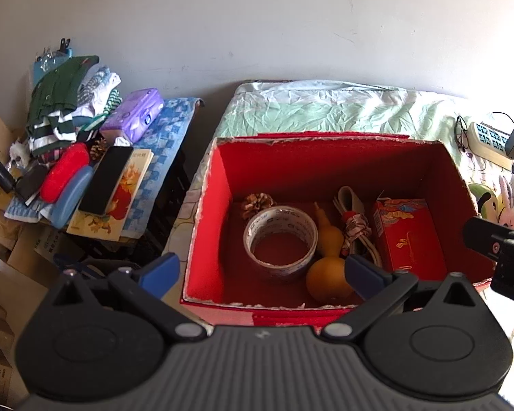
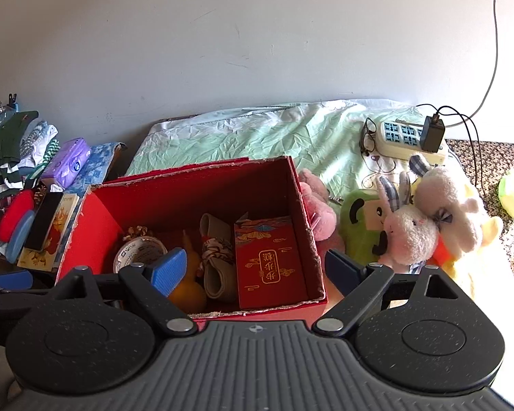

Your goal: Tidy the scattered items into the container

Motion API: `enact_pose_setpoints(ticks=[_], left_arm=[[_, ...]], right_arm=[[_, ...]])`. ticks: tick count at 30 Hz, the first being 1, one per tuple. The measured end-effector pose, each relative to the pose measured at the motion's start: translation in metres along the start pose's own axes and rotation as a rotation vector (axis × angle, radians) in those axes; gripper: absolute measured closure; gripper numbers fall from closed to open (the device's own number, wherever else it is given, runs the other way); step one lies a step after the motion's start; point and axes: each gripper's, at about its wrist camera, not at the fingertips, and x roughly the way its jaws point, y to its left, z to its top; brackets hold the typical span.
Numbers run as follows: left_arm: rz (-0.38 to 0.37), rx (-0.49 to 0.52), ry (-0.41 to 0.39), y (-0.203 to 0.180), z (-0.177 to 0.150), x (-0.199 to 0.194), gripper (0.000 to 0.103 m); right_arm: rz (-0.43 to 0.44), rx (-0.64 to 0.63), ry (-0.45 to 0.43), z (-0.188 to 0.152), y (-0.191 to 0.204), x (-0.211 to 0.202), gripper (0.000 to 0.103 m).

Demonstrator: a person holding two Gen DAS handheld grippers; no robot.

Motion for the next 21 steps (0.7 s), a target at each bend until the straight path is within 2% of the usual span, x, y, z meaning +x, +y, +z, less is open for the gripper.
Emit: enact_pose_setpoints(ticks=[9,15,21], left_arm=[[-0.029,0.008,0.077,0.008,-0.012,0.005,0.001],[-0.058,0.032,0.121,0.009,-0.039,0.003,0.001],[-0.082,0.087,0.179,-0.009,-0.062,0.017,0.001]], right_arm=[[0.039,-0.027,0.080,-0.013,0.005,-0.001,0.014],[0.040,-0.059,0.128,-0.032,0.004,0.000,0.013],[0.029,-0.057,0.191,-0.049,0.002,0.017,0.014]])
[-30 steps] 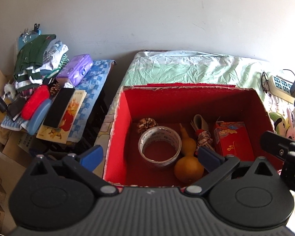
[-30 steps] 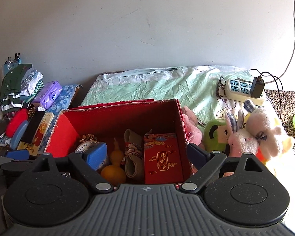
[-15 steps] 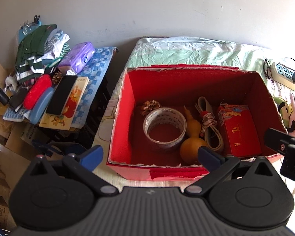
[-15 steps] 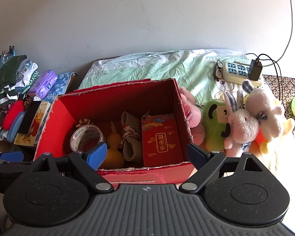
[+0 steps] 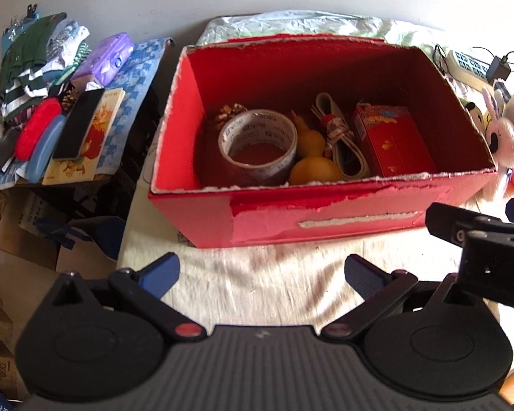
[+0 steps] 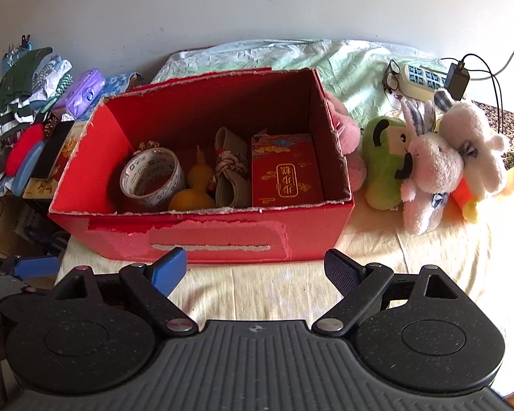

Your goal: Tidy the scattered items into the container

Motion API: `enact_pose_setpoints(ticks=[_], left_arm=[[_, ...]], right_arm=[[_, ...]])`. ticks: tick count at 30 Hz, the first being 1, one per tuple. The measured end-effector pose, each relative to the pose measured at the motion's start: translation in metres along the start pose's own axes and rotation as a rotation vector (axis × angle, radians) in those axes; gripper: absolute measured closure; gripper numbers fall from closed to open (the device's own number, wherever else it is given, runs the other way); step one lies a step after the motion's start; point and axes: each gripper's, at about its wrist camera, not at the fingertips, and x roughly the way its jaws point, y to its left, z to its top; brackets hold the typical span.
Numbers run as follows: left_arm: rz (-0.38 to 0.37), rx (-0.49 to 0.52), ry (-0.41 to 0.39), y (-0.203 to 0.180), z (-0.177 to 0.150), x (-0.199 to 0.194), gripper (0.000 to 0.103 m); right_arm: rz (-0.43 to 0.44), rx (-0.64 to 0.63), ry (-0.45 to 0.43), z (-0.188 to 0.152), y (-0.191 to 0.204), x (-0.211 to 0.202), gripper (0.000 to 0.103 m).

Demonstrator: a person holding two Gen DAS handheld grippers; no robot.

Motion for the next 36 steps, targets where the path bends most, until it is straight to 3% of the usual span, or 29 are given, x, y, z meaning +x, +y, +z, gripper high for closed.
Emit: enact_pose_setpoints(ticks=[14,23,28,36], left_arm=[[0.036,-0.004,0.065,-0.004,-0.022,0.038,0.001],[0.058,-0.051,0.100,0.013,-0.022,0.036,0.001],[0.065,-0.062,0.050,0.020,-0.009,0.020,0.001],[0.086,-0.047,-0.091,0.019,0.041,-0.014,0.001]], right_arm=[[-0.075,-0.012,0.091,-0.025,-0.015,0.029,0.014],[0.002,-0.083,0.099,-0.019,0.002,0.023,0.015],[0.029,-0.094,0.023,0.002,0.005,0.005,0.015],[0.049,-0.055,-0.092,0.043,0.003,-0.013,0.015]])
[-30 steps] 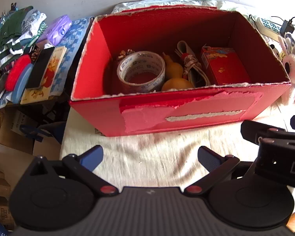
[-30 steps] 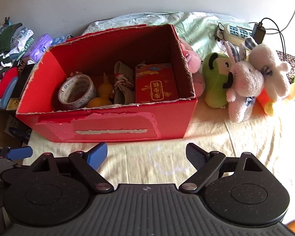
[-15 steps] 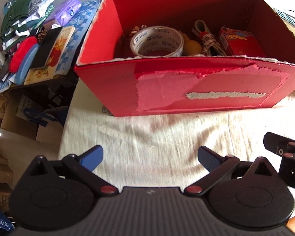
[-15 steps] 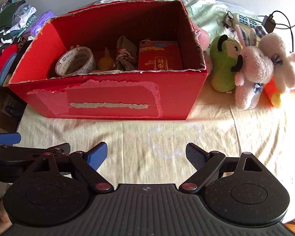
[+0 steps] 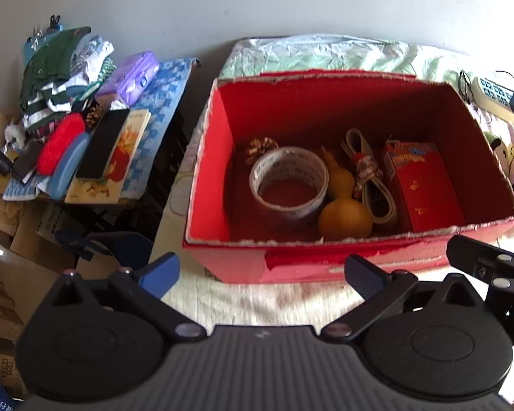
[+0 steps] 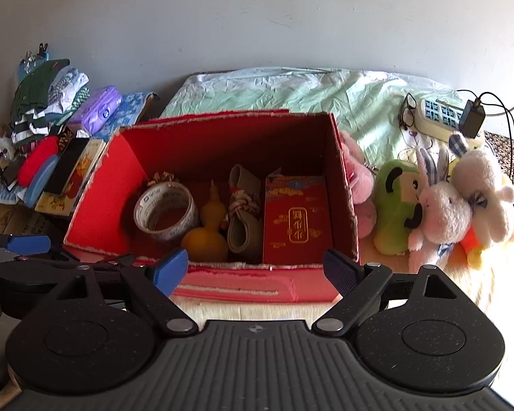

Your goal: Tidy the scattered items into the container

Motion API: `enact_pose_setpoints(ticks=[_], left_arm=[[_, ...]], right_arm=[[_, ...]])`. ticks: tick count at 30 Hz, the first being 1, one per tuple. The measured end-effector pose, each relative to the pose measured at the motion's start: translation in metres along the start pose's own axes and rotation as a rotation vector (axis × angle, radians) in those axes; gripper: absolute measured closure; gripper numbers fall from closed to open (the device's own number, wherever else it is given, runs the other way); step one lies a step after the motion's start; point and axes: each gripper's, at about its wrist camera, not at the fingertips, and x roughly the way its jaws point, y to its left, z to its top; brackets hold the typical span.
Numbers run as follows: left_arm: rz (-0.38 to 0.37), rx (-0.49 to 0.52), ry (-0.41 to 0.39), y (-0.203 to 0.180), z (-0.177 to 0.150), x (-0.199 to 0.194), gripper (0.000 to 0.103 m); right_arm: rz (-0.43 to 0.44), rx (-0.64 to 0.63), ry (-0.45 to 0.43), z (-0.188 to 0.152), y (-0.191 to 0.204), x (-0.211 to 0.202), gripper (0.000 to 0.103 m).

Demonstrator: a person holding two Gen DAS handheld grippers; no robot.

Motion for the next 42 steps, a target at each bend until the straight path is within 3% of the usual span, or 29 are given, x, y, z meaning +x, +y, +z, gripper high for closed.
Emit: enact_pose_setpoints(ticks=[6,18,28,34,42], left_arm=[[-0.021,-0.001,-0.007,-0.001,0.026,0.002,0.001],[-0.027,0.021,-0.045,0.000,0.062,0.013,0.001],[-0.068,-0.001,-0.029,0.003,0.066,0.031,0.001],[-0.044,-0.016,-0.031,0.009,0.068,0.037,0.001],[-0.048,0.001,-0.031,0.004,0.069,0.042,0.001]], right_arm=[[-0.011,0.039,-0.015,0.019,-0.007,0.011,0.014],[0.034,0.099,0.047,0.051,-0.009,0.043,0.015],[-0.036,0.098,0.027,0.052,-0.016,0.056,0.015],[-0.100,0.097,0.004,0.052,-0.016,0.061,0.015],[-0.110,0.085,0.000,0.046,-0.012,0.062,0.015]])
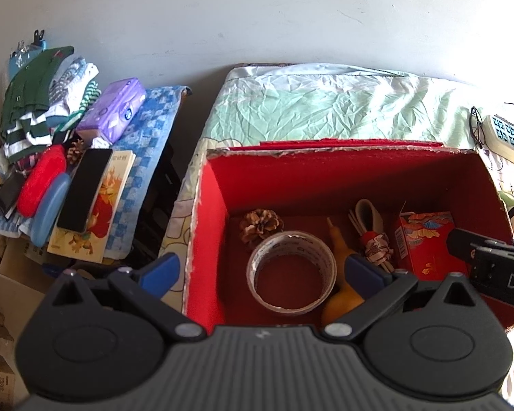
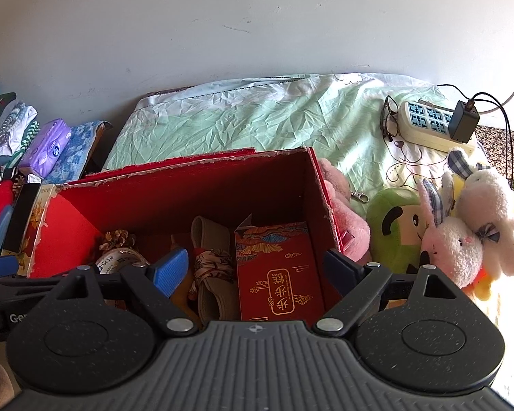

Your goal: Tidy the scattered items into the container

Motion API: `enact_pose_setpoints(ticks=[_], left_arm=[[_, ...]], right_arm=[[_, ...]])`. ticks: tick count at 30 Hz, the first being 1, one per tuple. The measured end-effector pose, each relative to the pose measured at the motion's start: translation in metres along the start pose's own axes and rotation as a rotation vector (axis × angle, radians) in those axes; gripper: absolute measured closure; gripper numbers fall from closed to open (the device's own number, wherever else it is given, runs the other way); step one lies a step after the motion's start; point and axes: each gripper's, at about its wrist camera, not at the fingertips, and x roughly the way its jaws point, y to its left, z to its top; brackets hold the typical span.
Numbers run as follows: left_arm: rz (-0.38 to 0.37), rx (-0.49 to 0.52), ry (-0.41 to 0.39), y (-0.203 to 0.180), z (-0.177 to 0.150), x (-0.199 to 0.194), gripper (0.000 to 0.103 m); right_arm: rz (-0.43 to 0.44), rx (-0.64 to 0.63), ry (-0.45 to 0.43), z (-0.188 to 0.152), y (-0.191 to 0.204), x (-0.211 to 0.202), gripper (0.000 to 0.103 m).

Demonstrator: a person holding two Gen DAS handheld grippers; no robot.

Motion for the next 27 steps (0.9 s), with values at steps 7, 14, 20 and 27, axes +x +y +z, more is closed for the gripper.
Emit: enact_pose_setpoints(ticks=[7,14,20,27], left_arm=[[-0.008,-0.018,-0.003,0.004,0.002,0.002,0.001],[0.009,-0.041,-0.008,0.014,0.001,0.004,0.001],[-0.010,-0.060,0.022,0.019,-0.002,0.009,0.001],[0.001,-0.069,0.036,0.021,-0.004,0.012,0.001]], right_arm=[[-0.009,-0.011,-0.004,0.000,0.003,0.001,0.015],[-0.003,-0.036,-0.005,-0.001,0.011,0.000,0.015],[-0.008,-0.046,-0.001,-0.002,0.015,0.002,0.015],[-0.009,-0.062,0.005,-0.004,0.019,0.002,0.014]])
